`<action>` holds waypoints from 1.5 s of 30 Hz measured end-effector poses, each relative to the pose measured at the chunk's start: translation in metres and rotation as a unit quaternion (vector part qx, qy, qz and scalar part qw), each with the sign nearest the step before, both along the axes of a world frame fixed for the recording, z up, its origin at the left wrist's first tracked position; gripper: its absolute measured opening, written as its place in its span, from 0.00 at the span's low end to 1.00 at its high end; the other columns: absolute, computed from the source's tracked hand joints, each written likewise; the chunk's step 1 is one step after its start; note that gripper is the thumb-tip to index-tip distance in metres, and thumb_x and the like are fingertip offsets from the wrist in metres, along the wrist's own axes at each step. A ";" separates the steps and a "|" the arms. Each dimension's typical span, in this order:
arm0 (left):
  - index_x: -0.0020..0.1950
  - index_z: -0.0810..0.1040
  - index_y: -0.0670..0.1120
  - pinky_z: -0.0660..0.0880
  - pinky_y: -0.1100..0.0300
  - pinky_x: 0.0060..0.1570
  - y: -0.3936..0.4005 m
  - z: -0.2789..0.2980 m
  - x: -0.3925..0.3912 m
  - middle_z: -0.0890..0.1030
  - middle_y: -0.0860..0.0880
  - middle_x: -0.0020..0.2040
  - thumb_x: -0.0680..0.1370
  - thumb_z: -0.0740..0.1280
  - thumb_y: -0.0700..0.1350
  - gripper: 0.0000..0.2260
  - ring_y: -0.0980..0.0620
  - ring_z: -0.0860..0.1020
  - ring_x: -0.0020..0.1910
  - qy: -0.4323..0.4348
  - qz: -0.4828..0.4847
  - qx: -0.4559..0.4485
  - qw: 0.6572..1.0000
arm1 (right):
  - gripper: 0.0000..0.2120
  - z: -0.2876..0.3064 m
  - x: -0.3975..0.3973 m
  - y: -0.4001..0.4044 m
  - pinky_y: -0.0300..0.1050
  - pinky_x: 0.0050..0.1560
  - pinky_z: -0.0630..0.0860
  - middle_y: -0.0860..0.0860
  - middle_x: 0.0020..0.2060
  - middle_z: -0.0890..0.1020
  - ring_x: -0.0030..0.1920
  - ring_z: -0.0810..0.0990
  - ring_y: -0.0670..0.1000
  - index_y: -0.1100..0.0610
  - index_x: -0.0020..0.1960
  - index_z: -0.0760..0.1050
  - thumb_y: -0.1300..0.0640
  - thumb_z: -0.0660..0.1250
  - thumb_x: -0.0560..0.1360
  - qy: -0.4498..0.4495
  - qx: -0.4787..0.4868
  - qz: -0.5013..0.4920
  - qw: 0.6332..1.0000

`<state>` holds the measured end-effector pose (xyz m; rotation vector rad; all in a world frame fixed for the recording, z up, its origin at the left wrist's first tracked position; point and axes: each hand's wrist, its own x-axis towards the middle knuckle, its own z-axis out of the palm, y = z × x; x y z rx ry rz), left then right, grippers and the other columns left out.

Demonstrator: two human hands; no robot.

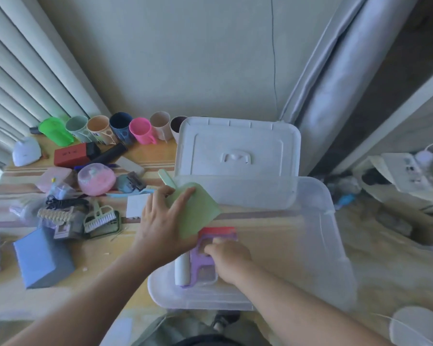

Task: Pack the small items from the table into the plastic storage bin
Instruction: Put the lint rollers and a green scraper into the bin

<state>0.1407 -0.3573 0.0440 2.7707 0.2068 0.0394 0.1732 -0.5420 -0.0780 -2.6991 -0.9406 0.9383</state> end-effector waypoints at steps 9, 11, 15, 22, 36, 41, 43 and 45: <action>0.78 0.64 0.58 0.74 0.41 0.62 -0.002 -0.017 -0.010 0.66 0.42 0.68 0.62 0.74 0.61 0.45 0.39 0.69 0.64 0.004 -0.059 -0.007 0.998 | 0.05 0.003 0.030 -0.020 0.46 0.48 0.76 0.43 0.42 0.81 0.45 0.81 0.50 0.47 0.51 0.81 0.56 0.72 0.76 0.115 0.110 -0.091 0.983; 0.80 0.61 0.60 0.74 0.44 0.63 -0.007 -0.012 -0.009 0.65 0.44 0.69 0.64 0.74 0.60 0.46 0.41 0.68 0.66 0.017 -0.083 -0.048 0.995 | 0.09 0.018 0.046 -0.039 0.42 0.44 0.74 0.39 0.37 0.80 0.39 0.79 0.43 0.45 0.55 0.81 0.54 0.71 0.76 0.075 0.178 -0.176 0.965; 0.81 0.52 0.64 0.67 0.57 0.67 -0.027 0.017 0.001 0.68 0.56 0.73 0.75 0.66 0.55 0.37 0.56 0.67 0.72 0.067 -0.102 -0.311 0.943 | 0.35 0.051 0.067 -0.066 0.41 0.62 0.69 0.39 0.65 0.72 0.63 0.70 0.43 0.38 0.76 0.64 0.43 0.74 0.72 -0.052 0.216 -0.183 0.958; 0.58 0.80 0.54 0.78 0.64 0.54 -0.062 -0.006 0.014 0.86 0.58 0.50 0.81 0.58 0.46 0.12 0.58 0.82 0.52 0.203 0.059 -0.507 0.835 | 0.20 0.055 0.054 -0.092 0.49 0.51 0.79 0.45 0.50 0.85 0.52 0.81 0.53 0.47 0.61 0.82 0.52 0.75 0.70 -0.074 0.248 -0.213 0.942; 0.75 0.64 0.64 0.76 0.51 0.61 -0.067 -0.055 0.025 0.78 0.55 0.63 0.81 0.64 0.56 0.23 0.50 0.79 0.60 0.244 -0.010 -0.322 0.915 | 0.12 0.018 0.045 -0.142 0.48 0.36 0.73 0.48 0.36 0.75 0.41 0.77 0.55 0.53 0.38 0.77 0.46 0.68 0.74 -0.069 0.040 -0.290 0.954; 0.76 0.68 0.56 0.63 0.54 0.70 -0.071 -0.072 0.019 0.72 0.49 0.70 0.77 0.59 0.56 0.27 0.44 0.69 0.69 0.219 -0.116 -0.115 0.962 | 0.17 -0.007 0.044 -0.153 0.40 0.38 0.72 0.52 0.45 0.85 0.49 0.86 0.56 0.56 0.52 0.81 0.44 0.75 0.71 0.052 -0.093 -0.447 0.888; 0.75 0.68 0.60 0.64 0.53 0.71 -0.069 -0.077 0.010 0.68 0.51 0.72 0.75 0.58 0.57 0.27 0.45 0.67 0.70 0.227 -0.149 -0.059 0.961 | 0.17 -0.014 0.044 -0.151 0.41 0.39 0.72 0.53 0.47 0.84 0.51 0.86 0.56 0.56 0.54 0.80 0.46 0.76 0.72 0.055 -0.123 -0.446 0.885; 0.75 0.68 0.60 0.65 0.50 0.72 -0.063 -0.082 0.002 0.66 0.50 0.73 0.76 0.63 0.55 0.26 0.44 0.65 0.72 0.216 -0.169 -0.011 0.962 | 0.17 -0.015 0.045 -0.145 0.42 0.40 0.74 0.53 0.50 0.84 0.52 0.85 0.57 0.56 0.55 0.80 0.45 0.76 0.73 0.033 -0.134 -0.425 0.895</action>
